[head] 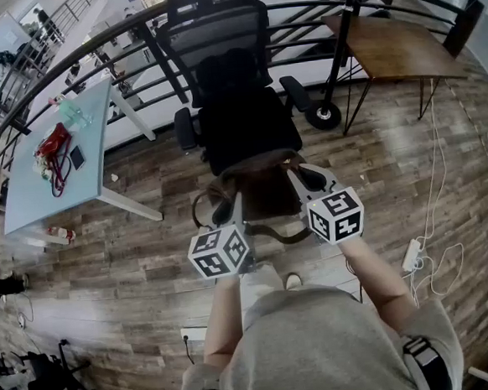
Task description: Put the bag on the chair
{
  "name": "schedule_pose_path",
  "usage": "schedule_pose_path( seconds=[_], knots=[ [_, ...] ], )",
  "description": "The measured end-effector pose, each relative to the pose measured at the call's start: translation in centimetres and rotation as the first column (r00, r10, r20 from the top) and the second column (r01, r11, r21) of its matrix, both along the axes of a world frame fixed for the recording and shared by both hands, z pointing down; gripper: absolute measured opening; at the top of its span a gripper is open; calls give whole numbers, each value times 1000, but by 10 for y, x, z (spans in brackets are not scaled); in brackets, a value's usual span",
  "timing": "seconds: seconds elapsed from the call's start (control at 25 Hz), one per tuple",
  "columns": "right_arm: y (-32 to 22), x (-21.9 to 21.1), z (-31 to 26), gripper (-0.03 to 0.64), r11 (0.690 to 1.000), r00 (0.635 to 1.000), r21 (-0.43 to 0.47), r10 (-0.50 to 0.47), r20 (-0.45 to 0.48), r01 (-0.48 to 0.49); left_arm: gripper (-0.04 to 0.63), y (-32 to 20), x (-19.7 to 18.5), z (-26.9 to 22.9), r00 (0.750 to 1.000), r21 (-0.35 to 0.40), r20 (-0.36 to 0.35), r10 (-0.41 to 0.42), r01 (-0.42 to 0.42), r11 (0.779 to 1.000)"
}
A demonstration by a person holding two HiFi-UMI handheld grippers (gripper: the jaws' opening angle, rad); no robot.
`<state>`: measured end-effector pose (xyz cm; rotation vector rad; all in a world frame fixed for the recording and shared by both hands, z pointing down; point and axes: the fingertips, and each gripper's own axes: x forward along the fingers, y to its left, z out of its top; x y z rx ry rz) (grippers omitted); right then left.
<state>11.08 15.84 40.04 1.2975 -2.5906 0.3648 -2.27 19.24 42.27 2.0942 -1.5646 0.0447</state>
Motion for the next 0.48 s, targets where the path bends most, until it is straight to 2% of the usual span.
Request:
schedule_pose_path(
  seconds=[0.28,0.48],
  knots=[
    [80,30,0,32,1000,999,6,26,41,-26,49,64,28,-4,1000,12,25,14,-14,1000],
    [98,42,6,31,999,998,8,47,44,-47,49,77,38,0,1000,21,31,5,-6,1000]
  ],
)
